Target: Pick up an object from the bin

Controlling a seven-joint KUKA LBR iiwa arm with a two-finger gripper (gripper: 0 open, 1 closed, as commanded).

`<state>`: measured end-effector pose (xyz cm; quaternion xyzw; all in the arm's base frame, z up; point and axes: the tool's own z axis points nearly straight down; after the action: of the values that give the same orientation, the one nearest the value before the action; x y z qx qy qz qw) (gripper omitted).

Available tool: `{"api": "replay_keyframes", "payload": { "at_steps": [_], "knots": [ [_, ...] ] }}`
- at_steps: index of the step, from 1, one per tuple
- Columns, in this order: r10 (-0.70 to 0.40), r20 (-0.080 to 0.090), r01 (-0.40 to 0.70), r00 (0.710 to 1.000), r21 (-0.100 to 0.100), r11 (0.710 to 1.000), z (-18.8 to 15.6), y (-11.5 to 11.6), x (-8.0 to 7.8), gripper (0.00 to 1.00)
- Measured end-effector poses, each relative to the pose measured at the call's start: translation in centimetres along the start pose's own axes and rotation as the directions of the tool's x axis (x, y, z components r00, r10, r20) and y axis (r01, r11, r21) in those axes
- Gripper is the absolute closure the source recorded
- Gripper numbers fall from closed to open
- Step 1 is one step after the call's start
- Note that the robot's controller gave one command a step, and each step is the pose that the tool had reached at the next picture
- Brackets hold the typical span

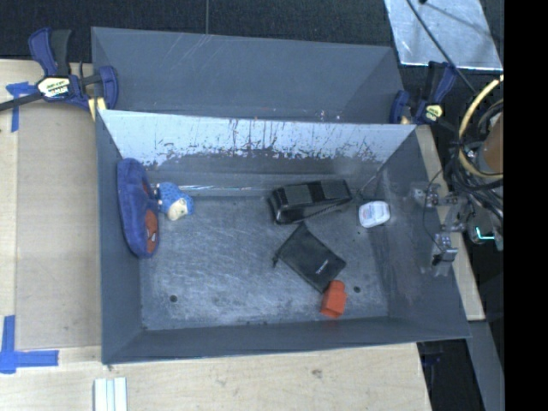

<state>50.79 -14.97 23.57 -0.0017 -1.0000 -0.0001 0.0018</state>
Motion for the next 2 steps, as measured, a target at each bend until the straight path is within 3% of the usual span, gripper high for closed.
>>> {"api": "replay_keyframes", "payload": {
  "at_steps": [1,2],
  "knots": [
    [0.285,0.000,-0.285,0.958,0.000,0.958,12.8,7.9,-2.8,0.00],
    [-0.119,0.004,0.119,0.993,-0.001,0.993,16.6,15.1,-0.2,0.00]
  ]
}}
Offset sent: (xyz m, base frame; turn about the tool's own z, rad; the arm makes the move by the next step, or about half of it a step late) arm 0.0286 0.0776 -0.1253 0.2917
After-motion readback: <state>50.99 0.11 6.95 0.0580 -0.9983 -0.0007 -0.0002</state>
